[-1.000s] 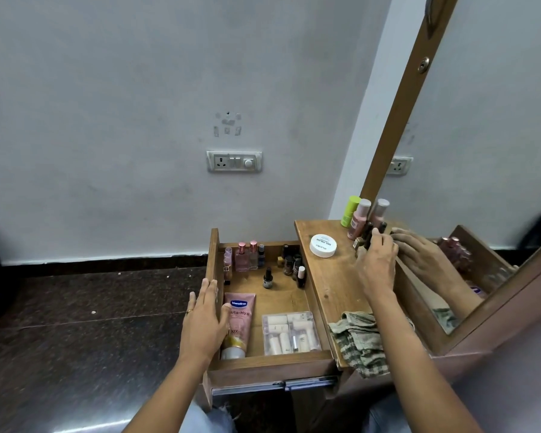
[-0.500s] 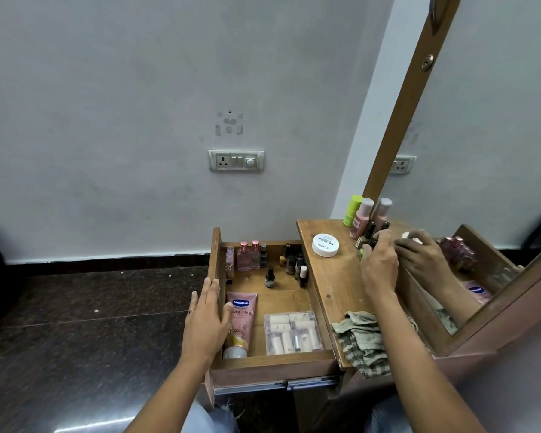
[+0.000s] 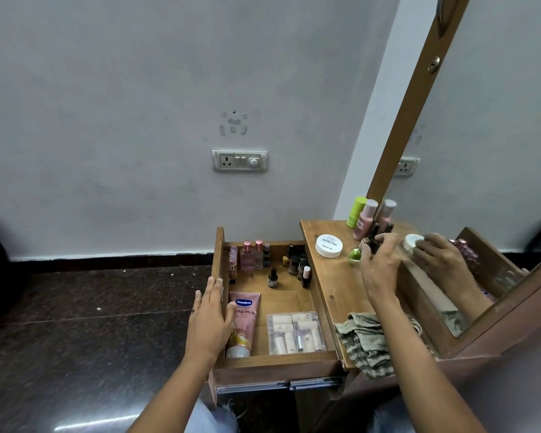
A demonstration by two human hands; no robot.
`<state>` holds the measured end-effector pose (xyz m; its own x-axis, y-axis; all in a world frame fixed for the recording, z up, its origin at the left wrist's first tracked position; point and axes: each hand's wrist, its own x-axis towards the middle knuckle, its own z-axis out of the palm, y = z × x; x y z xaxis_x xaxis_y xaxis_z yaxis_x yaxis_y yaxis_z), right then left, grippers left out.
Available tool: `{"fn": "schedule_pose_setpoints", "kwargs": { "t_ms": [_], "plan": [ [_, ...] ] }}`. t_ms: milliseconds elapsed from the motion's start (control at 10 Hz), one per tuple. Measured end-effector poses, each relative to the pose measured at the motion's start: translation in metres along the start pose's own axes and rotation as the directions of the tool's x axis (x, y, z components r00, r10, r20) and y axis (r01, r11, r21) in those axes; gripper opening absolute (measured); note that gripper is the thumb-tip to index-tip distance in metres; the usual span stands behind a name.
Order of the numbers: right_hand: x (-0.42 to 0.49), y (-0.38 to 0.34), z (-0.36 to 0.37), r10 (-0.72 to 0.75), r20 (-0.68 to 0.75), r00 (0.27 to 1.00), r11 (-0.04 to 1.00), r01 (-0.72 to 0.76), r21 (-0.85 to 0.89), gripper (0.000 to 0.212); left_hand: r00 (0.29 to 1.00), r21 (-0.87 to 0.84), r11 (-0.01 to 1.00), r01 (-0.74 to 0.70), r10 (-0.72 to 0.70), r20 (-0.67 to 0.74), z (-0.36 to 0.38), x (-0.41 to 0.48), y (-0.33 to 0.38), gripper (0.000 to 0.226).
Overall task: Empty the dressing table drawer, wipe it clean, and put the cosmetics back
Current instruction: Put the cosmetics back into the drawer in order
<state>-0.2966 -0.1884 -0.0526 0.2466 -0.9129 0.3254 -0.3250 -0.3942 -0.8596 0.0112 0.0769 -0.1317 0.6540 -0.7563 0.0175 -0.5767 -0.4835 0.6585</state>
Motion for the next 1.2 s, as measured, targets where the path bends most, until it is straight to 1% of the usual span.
{"fn": "schedule_pose_setpoints", "kwargs": {
  "t_ms": [100,200,300,400,500,600,700,900,1000,1200],
  "plan": [
    [0.061,0.088,-0.053,-0.326,0.250,0.912,0.819,0.140,0.556,0.022,1.000,-0.001,1.000,-0.003,0.003,0.007,0.000,0.000,-0.001,0.066],
    [0.071,0.099,-0.011,-0.121,0.133,0.984,0.974,0.092,0.205,0.016,1.000,-0.008,1.000,-0.007,0.007,0.007,-0.002,-0.001,0.001,0.065],
    [-0.010,-0.069,0.122,-0.168,0.071,0.983,0.971,0.178,-0.157,0.020,1.000,-0.014,1.000,-0.009,0.009,0.003,-0.004,-0.002,0.003,0.064],
    [-0.024,-0.100,0.149,-0.167,0.181,0.969,0.932,0.216,-0.292,0.015,1.000,-0.016,1.000,-0.008,0.009,0.004,-0.005,-0.003,0.003,0.064],
    [-0.012,-0.089,0.164,-0.063,0.280,0.958,0.845,0.201,-0.496,0.014,1.000,-0.018,1.000,-0.005,0.005,0.002,-0.004,-0.003,0.003,0.065],
    [-0.010,-0.085,0.186,-0.066,0.399,0.915,0.711,0.323,-0.624,0.015,1.000,-0.019,1.000,-0.006,0.006,-0.003,-0.005,-0.004,0.004,0.065],
    [-0.001,-0.070,0.193,-0.013,0.439,0.898,0.557,0.371,-0.743,0.014,1.000,-0.018,1.000,-0.004,0.004,-0.007,-0.005,-0.003,0.005,0.065],
    [0.000,-0.054,0.203,-0.022,0.460,0.888,0.366,0.436,-0.823,0.021,1.000,-0.008,1.000,-0.014,0.014,-0.004,-0.004,-0.002,0.003,0.066],
    [-0.001,-0.053,0.205,-0.014,0.467,0.884,0.301,0.449,-0.841,0.027,1.000,-0.015,1.000,-0.012,0.012,-0.005,-0.003,-0.002,0.002,0.066],
    [-0.003,-0.056,0.205,0.001,0.484,0.875,0.231,0.471,-0.851,0.026,1.000,-0.021,1.000,-0.010,0.010,-0.005,-0.002,-0.002,0.002,0.066]
  ]
}}
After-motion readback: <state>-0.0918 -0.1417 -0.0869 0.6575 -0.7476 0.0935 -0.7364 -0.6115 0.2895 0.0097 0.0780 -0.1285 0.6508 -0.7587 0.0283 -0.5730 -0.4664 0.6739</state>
